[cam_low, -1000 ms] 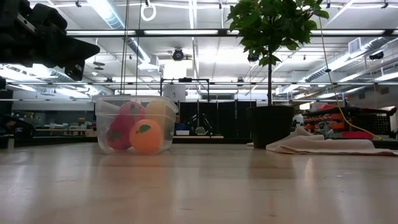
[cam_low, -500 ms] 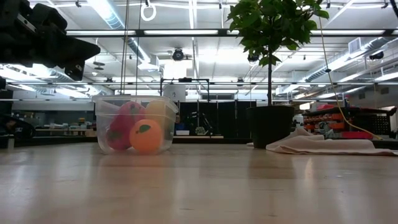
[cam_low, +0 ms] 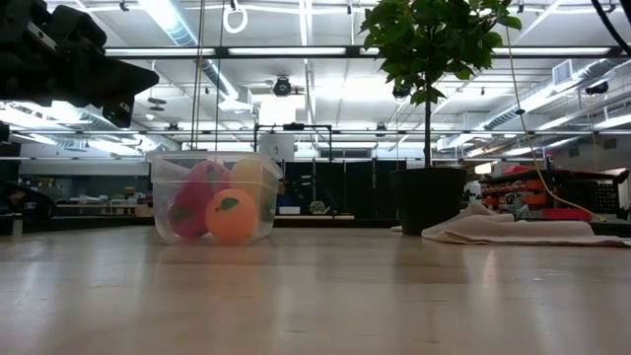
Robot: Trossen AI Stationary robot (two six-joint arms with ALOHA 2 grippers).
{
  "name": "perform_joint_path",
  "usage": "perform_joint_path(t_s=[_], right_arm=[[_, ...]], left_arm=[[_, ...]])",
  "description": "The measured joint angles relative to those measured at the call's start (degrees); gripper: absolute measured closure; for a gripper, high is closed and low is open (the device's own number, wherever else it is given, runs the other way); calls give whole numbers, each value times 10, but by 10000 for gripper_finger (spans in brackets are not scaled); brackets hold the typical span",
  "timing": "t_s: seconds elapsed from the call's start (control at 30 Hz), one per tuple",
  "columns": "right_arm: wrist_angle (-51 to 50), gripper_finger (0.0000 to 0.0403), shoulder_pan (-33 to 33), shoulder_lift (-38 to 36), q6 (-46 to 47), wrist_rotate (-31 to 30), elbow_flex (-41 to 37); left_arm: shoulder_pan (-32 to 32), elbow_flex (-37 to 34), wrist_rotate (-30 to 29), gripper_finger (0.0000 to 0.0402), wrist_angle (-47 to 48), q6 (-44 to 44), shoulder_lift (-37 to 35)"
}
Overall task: Pick and placing Produce into tupperware
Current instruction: Return to Home Position
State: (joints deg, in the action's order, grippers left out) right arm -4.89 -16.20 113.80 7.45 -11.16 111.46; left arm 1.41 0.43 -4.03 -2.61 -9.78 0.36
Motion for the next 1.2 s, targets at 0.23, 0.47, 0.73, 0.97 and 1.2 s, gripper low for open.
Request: perform_joint_path(t_s=[0.23,0.47,0.73,0.97,1.2], right_arm=[[206,403,33,0,51,54,-91],[372,403,90,-2,82,140,-106],[364,403,150,-23,75,209,-106],[292,403,149,-93,26,206,-187],[282,403,167,-259,58,164,-416]], left_arm=[[0,0,0,366,-1,0,0],[0,0,0,375,-1,0,0],[0,0,0,371,-2,0,0],[0,0,1,367,1,0,0],[0,0,0,379,0,0,0]])
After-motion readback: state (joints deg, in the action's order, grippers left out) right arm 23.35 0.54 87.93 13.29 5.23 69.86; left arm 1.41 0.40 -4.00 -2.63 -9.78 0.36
